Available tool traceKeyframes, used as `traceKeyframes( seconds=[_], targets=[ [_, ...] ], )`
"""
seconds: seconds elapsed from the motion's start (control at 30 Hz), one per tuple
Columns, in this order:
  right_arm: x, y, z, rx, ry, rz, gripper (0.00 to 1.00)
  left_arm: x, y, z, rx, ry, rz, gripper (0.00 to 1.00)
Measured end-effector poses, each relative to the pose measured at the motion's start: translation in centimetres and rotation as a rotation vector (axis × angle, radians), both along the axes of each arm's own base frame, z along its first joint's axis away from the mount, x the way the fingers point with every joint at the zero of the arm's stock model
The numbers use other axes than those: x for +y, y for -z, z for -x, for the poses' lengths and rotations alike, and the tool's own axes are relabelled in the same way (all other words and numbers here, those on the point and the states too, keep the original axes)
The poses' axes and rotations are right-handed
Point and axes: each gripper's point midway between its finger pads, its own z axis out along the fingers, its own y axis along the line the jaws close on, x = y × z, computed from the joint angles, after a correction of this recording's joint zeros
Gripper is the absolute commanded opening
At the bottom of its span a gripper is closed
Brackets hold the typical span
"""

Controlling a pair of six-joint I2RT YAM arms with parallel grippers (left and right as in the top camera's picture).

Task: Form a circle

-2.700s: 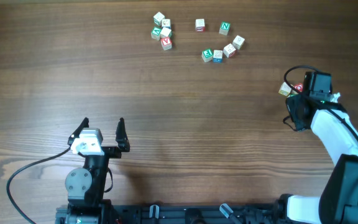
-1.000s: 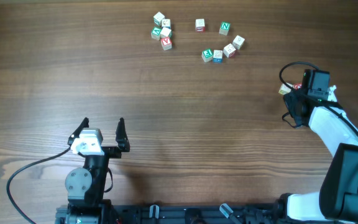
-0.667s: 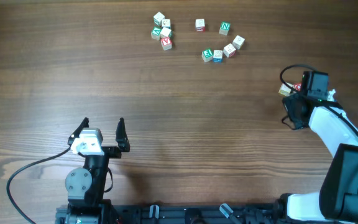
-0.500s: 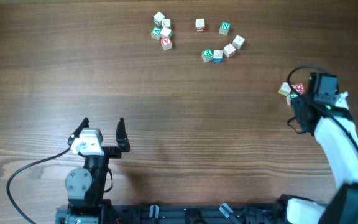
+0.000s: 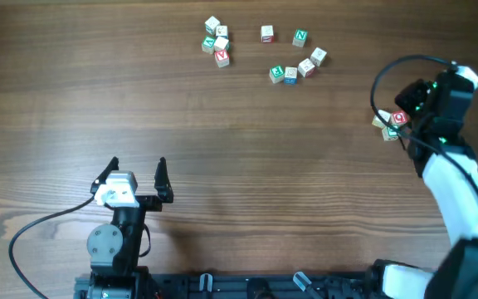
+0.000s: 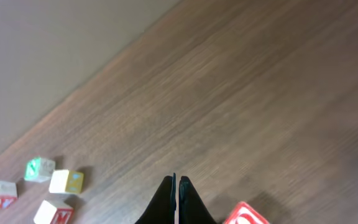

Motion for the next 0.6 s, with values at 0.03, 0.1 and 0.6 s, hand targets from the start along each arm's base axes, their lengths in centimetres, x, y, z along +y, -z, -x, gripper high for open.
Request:
traceKeyframes(
  seconds=[0.03, 0.1, 0.6],
  targets=[
    [0.7, 2.0, -0.8, 0.028, -0.049, -0.020, 0.05, 0.0, 0.0, 0.0, -0.001, 0.000, 0.000, 1.00],
    [0.9, 2.7, -1.3, 0.027, -0.071, -0.030, 0.05, 0.0, 0.0, 0.0, -0.001, 0.000, 0.000, 1.00],
    [-1.2, 5.5, -3.0, 0.005, -0.076, -0.073, 0.05, 0.0, 0.0, 0.0, -0.001, 0.000, 0.000, 1.00]
  ],
)
